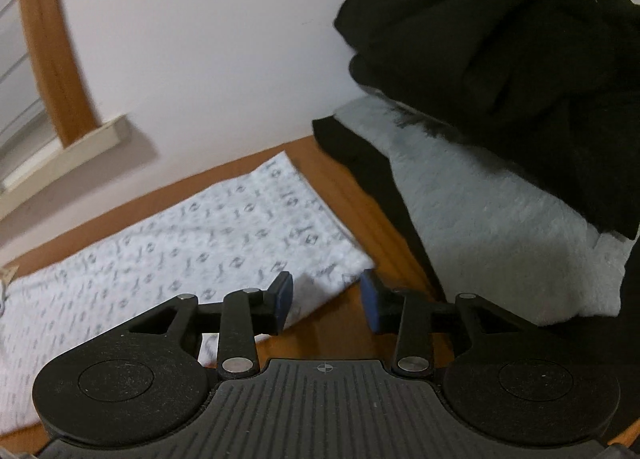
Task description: Fold clothes
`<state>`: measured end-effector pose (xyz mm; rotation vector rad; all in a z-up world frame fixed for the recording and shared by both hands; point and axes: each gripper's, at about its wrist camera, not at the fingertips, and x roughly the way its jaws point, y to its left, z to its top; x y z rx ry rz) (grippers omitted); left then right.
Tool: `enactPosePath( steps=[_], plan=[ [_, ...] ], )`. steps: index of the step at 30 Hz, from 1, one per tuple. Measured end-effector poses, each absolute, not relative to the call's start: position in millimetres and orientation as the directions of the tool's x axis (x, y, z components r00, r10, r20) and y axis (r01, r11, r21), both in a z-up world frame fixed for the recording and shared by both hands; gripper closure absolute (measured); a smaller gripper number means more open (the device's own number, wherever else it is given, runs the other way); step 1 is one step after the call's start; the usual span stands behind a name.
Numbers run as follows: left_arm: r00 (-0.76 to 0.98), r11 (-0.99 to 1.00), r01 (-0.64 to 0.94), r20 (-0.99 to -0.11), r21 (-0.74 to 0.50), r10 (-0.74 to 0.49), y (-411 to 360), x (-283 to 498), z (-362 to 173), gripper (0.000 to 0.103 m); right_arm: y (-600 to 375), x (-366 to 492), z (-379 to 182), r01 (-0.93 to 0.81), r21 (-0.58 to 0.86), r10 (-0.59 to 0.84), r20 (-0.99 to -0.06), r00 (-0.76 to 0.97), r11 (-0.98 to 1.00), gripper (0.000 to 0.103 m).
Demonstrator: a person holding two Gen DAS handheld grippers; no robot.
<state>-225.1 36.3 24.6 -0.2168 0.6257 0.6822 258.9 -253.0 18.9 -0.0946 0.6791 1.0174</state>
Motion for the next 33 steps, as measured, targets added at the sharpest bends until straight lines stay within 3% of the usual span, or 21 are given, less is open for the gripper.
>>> enactPosePath(
  steps=[3, 4, 5, 9, 15, 19, 23, 27, 30, 33],
  plan=[
    [0.604, 0.763, -0.647, -0.604, 0.009, 0.520, 37, -226, 24, 0.055, -247, 268, 17, -0.792, 0.248, 0.749, -0.561, 0.352, 0.558, 0.064],
    [0.605, 0.763, -0.647, -0.604, 0.008, 0.519, 37, -226, 24, 0.055, -244, 268, 17, -0.790, 0.245, 0.746, -0.564, 0.355, 0.562, 0.071],
    [0.605, 0.763, -0.646, -0.604, 0.008, 0.519, 37, -226, 24, 0.055, -239, 269, 16, -0.790, 0.239, 0.740, -0.569, 0.358, 0.565, 0.086],
    [0.605, 0.764, -0.645, -0.604, 0.010, 0.518, 37, -226, 24, 0.055, -221, 256, 22, -0.814, 0.214, 0.751, -0.559, 0.351, 0.540, 0.091],
    [0.605, 0.765, -0.644, -0.604, 0.013, 0.519, 36, -226, 24, 0.054, -181, 182, 65, -0.928, 0.135, 0.852, -0.459, 0.253, 0.348, 0.091],
    [0.604, 0.765, -0.644, -0.604, 0.014, 0.519, 36, -225, 23, 0.054, -160, 91, 83, -0.994, 0.081, 0.909, -0.415, 0.039, 0.079, 0.092],
    [0.602, 0.765, -0.644, -0.605, 0.017, 0.521, 36, -225, 23, 0.050, -165, 13, 64, -0.987, 0.046, 0.873, -0.461, -0.158, -0.154, 0.092],
    [0.602, 0.764, -0.645, -0.605, 0.016, 0.522, 36, -225, 22, 0.049, -173, -12, 30, -0.977, 0.052, 0.827, -0.524, -0.202, -0.206, 0.091],
    [0.600, 0.763, -0.647, -0.605, 0.018, 0.523, 36, -225, 23, 0.048, -178, -16, 19, -0.974, 0.026, 0.811, -0.550, -0.201, -0.223, 0.085],
    [0.600, 0.762, -0.647, -0.605, 0.018, 0.524, 37, -225, 22, 0.048, -185, -23, 14, -0.968, -0.022, 0.809, -0.555, -0.196, -0.250, 0.069]
  ],
)
